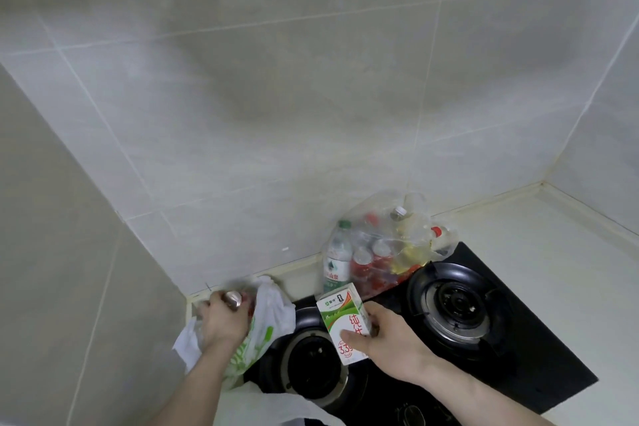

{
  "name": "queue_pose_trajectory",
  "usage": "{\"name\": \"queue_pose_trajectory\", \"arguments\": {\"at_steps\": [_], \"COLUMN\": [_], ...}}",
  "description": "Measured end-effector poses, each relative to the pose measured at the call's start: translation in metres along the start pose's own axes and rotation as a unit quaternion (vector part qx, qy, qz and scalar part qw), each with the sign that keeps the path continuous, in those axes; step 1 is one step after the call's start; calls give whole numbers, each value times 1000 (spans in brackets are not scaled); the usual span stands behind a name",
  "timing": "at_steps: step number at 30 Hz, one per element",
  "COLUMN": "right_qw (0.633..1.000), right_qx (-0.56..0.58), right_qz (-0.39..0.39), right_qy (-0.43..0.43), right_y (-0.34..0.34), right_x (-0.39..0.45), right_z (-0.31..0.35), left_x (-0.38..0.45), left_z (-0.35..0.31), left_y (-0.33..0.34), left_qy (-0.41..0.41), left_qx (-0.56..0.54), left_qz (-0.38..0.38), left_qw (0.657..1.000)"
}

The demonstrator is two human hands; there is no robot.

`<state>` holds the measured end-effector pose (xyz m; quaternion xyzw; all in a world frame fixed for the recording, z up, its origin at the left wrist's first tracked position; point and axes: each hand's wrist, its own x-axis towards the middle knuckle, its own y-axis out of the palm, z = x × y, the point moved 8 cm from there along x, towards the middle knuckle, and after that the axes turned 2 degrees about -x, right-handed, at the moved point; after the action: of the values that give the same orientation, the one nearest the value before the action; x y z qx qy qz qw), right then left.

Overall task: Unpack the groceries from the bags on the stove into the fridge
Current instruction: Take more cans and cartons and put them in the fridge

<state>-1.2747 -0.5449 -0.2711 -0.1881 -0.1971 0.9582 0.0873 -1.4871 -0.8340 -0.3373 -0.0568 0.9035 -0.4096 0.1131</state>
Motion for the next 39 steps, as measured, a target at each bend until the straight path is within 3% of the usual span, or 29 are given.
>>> {"name": "queue_pose_trajectory", "arguments": {"at_steps": [10, 19, 32, 39], "right_qw": [999, 994, 984, 978], "right_qx": [32, 99, 145, 146], "right_qz": [7, -33, -74, -126], "right_qy": [-36, -41, -79, -85], "right_y": [0, -31, -113, -201], "right_x": [-28, -77, -146, -210], "right_z": [14, 1, -9, -48], "left_x": [-108, -207, -317, -402], "left_z": [-65, -105, -173, -237], "left_y": [-106, -107, -92, -48], "left_qy": [146, 174, 256, 294], "left_qx": [-228, -371, -327, -345], "left_qz": [-115, 10, 86, 156], "left_qw": [956, 912, 905, 877]}}
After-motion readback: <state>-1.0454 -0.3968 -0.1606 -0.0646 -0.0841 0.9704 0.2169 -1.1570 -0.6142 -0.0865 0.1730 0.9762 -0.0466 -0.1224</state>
